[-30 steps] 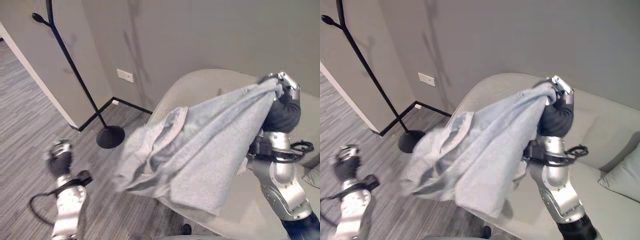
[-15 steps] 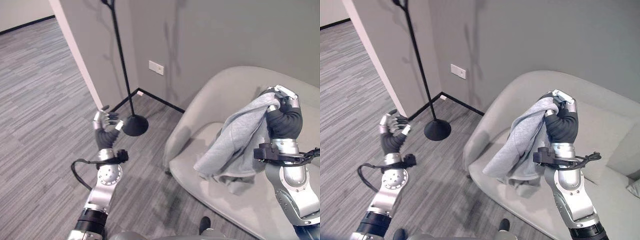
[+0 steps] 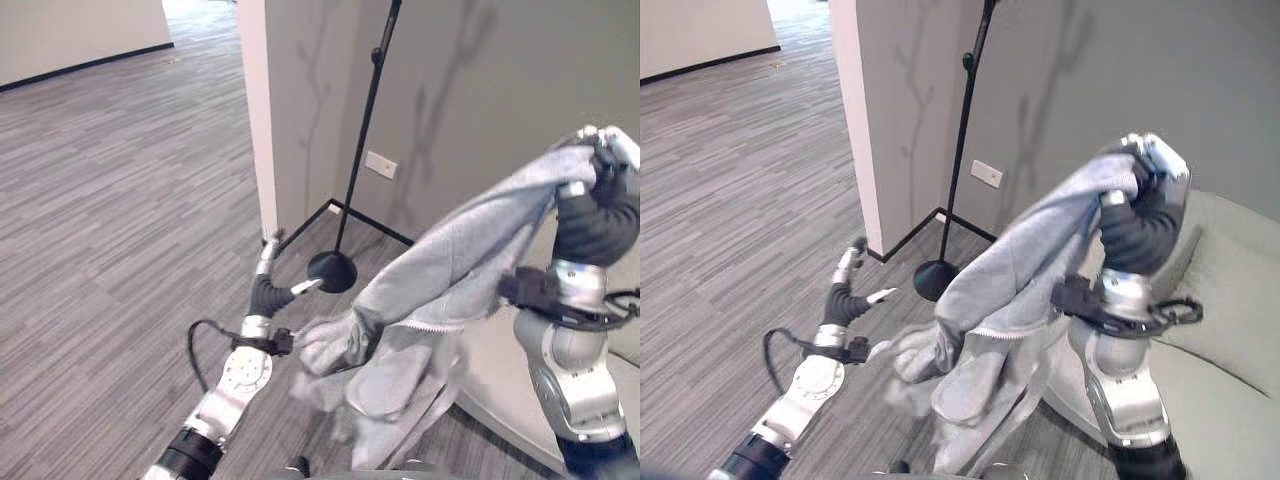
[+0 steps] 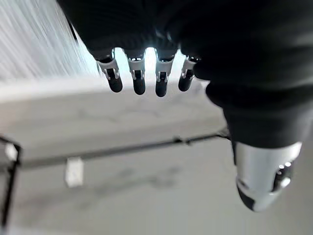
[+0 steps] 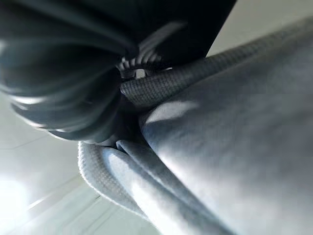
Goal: Hang the clothes on the sofa on the clothes rack.
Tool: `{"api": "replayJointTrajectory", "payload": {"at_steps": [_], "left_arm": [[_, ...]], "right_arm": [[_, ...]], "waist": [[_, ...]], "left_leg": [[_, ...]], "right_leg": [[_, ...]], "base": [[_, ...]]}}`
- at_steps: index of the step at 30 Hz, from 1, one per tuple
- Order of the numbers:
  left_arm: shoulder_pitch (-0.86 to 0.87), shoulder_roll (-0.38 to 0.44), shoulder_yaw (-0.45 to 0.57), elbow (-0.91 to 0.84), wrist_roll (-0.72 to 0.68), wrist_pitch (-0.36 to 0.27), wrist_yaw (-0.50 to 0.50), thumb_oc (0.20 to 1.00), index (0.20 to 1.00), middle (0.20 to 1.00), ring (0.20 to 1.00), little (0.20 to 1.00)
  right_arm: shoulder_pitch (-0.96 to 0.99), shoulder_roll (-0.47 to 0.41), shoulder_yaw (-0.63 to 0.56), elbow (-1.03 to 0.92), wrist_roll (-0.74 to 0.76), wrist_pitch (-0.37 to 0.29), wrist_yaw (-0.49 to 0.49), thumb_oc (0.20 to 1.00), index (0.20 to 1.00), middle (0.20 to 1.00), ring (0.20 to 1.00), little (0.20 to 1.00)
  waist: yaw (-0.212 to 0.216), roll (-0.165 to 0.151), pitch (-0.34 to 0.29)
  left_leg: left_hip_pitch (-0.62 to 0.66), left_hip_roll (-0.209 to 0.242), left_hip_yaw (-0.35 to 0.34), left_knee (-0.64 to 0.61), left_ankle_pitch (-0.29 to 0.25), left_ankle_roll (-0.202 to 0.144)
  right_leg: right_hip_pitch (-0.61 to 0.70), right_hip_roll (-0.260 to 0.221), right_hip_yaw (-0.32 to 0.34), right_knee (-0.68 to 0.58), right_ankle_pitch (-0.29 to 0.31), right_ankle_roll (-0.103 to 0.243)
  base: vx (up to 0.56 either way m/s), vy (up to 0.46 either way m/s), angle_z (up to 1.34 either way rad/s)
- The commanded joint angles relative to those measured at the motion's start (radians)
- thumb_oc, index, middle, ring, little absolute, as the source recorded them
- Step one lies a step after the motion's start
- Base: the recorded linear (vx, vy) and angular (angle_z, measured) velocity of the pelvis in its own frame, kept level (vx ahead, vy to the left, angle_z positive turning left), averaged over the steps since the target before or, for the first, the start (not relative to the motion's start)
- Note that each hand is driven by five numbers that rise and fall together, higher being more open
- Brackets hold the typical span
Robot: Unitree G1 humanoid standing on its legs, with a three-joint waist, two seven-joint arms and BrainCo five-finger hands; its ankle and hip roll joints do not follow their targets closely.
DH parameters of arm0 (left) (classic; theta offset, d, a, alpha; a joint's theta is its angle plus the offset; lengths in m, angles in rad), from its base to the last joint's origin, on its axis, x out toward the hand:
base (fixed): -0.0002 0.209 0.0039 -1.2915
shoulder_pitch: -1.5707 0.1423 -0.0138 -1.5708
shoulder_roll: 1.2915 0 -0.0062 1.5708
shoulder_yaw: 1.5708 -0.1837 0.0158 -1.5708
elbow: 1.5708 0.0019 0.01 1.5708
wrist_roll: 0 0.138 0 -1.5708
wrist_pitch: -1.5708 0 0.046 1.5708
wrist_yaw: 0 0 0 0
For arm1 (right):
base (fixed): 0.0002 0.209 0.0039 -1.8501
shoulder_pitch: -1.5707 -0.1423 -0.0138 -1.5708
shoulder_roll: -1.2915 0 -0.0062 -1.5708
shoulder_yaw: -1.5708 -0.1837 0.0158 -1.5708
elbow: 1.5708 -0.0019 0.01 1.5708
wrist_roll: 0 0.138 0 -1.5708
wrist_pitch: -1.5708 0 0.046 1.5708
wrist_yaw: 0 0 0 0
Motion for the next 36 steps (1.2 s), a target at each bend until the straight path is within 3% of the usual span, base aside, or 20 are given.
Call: {"api": "replayJointTrajectory", "payload": {"at_steps": [1,5,11,21,25,29,36], "left_arm": [[-0.049,-0.009,-0.043,-0.081,-0.097,-0.037,-0.095,1.000,1.000,1.000,1.000,1.000],[-0.062,-0.027,-0.112,-0.088,-0.175,-0.013,-0.161,1.000,1.000,1.000,1.000,1.000],[-0.056,-0.003,-0.141,-0.108,-0.193,0.018,-0.201,1.000,1.000,1.000,1.000,1.000],[-0.078,0.012,-0.173,-0.085,-0.188,0.035,-0.239,1.000,1.000,1.000,1.000,1.000],[-0.037,0.090,-0.080,-0.070,-0.137,0.035,-0.188,1.000,1.000,1.000,1.000,1.000],[0.005,0.157,0.039,-0.034,-0.027,0.033,-0.124,1.000,1.000,1.000,1.000,1.000],[0.042,0.194,0.081,0.010,-0.038,0.027,-0.151,1.000,1.000,1.000,1.000,1.000]], "right_arm": [[-0.098,-0.003,0.005,0.009,0.008,-0.066,-0.013,0.200,0.200,0.200,0.200,0.200],[-0.179,-0.003,0.045,0.041,0.034,-0.052,-0.019,0.200,0.200,0.200,0.200,0.200],[-0.188,0.003,0.053,0.059,0.052,-0.037,-0.002,0.200,0.200,0.200,0.200,0.200],[-0.335,-0.074,0.026,0.140,0.051,-0.015,-0.023,0.200,0.200,0.200,0.200,0.200],[-0.526,-0.194,0.017,0.276,0.082,-0.001,-0.070,0.200,0.200,0.200,0.200,0.200],[-0.557,-0.263,-0.026,0.300,0.079,0.000,-0.074,0.200,0.200,0.200,0.200,0.200],[-0.741,-0.381,-0.002,0.415,0.093,0.003,-0.091,0.200,0.200,0.200,0.200,0.200]], "waist": [[-0.002,-0.063,-0.033],[0.018,-0.091,-0.049],[0.029,-0.103,-0.071],[0.030,-0.099,-0.096],[0.039,-0.109,-0.104],[0.046,-0.114,-0.110],[0.052,-0.135,-0.113]], "left_leg": [[0.016,0.044,-0.106,-0.079,-0.015,-0.118],[0.020,0.028,-0.124,-0.079,-0.025,-0.109],[0.022,0.027,-0.123,-0.079,-0.026,-0.098],[0.045,0.038,-0.122,-0.079,-0.038,-0.101],[0.049,0.045,-0.118,-0.079,-0.041,-0.107],[0.058,0.053,-0.119,-0.079,-0.055,-0.112],[0.054,0.058,-0.112,-0.079,-0.046,-0.118]], "right_leg": [[0.049,0.053,0.037,-0.213,0.106,-0.001],[0.103,0.078,0.091,-0.301,0.124,0.000],[0.131,0.081,0.105,-0.367,0.146,0.000],[0.169,0.074,0.106,-0.400,0.147,0.002],[0.169,0.076,0.109,-0.403,0.151,0.001],[0.177,0.081,0.108,-0.404,0.143,0.003],[0.171,0.082,0.111,-0.405,0.154,0.002]], "base": [[-0.02,0.038,0.12],[0.03,-0.002,0.11],[0.05,-0.035,-0.02],[0.05,-0.014,0.06],[0.02,-0.005,-0.04],[0.03,-0.001,-0.03],[0.00,0.001,-0.01]]}}
